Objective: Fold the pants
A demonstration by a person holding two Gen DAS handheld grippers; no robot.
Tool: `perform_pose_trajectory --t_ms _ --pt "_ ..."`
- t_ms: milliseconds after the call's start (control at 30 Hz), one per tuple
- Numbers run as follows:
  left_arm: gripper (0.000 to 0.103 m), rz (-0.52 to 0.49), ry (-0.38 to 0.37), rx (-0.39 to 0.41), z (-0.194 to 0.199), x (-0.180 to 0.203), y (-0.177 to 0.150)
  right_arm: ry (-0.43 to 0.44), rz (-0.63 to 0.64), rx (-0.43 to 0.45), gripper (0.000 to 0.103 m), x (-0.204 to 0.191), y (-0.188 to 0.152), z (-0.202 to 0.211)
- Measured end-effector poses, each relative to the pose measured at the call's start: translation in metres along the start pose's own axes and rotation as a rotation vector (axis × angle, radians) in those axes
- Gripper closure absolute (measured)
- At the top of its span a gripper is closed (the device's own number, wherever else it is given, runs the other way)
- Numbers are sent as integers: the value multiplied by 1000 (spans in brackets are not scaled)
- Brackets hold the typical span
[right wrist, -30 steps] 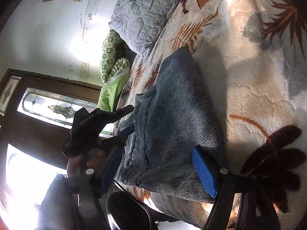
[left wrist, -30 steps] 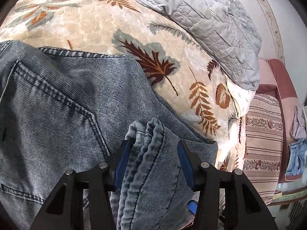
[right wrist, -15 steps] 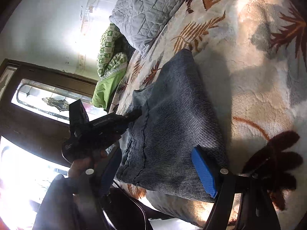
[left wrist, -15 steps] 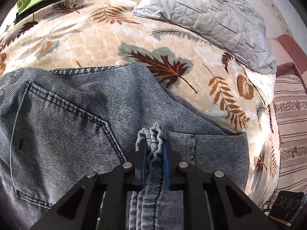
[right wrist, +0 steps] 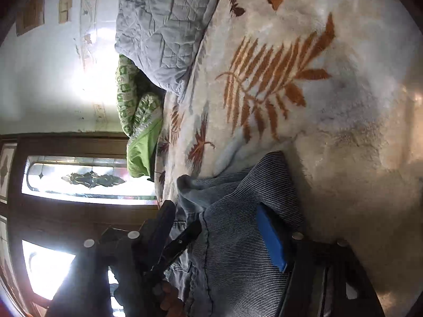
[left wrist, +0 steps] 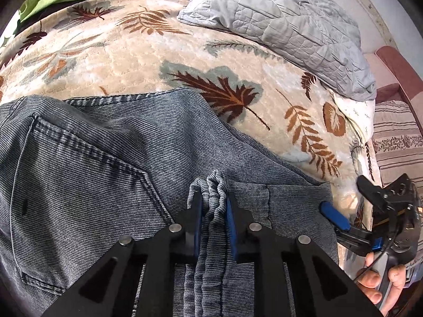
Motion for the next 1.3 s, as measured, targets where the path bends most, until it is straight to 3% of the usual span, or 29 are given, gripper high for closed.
perform_pose_trajectory --t_ms 100,200,300,367,433,567,667,767,900,967,1033,1067,1133,1200,1300 --pt "84 -4 2 4 -1 1 0 -1 113 30 27 -26 -9 24" --pt "83 -9 8 4 -1 2 1 33 114 -8 26 -32 -30 44" --pt "82 -26 11 -6 2 7 5 -86 150 -95 24 -11 -53 36" --pt "77 -42 0 14 19 12 8 -71 145 -67 24 -6 -56 38" --pt "59 -77 -29 72 45 18 10 -63 144 -46 24 -14 -56 48" --pt "52 -131 -77 130 92 23 -13 4 157 -31 23 -27 -69 67" --pt "52 -166 -73 88 92 24 -43 -29 112 -72 23 -5 -87 65" --pt "52 -247 33 -28 57 18 -74 -15 75 -56 23 8 -89 65" --pt "52 -183 -10 49 83 15 -68 -10 160 -38 23 -16 -91 81" --pt "45 -172 -33 105 98 16 -67 7 154 -42 21 -14 -97 86" --pt "37 -236 -9 70 87 18 -80 -62 158 -67 21 5 -103 76" --pt "37 -275 22 21 73 15 -88 -35 140 -50 21 9 -102 76" --pt "37 -307 29 73 77 18 -92 -49 120 -53 21 3 -99 79" --pt "37 -257 3 70 86 18 -88 -72 192 -40 21 -16 -96 82" --pt "37 -250 -20 146 100 20 -81 -28 248 -46 21 -43 -88 79"
Point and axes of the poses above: each gripper's, at about its wrist camera, not at the fingertips, and z roughly against the way its jaws point, x to its right, y to its top, the point moved 2 cm from there along -z, roughly the way its jaws point, and after that the axes turned 15 degrees about x, right-handed, at the moved point
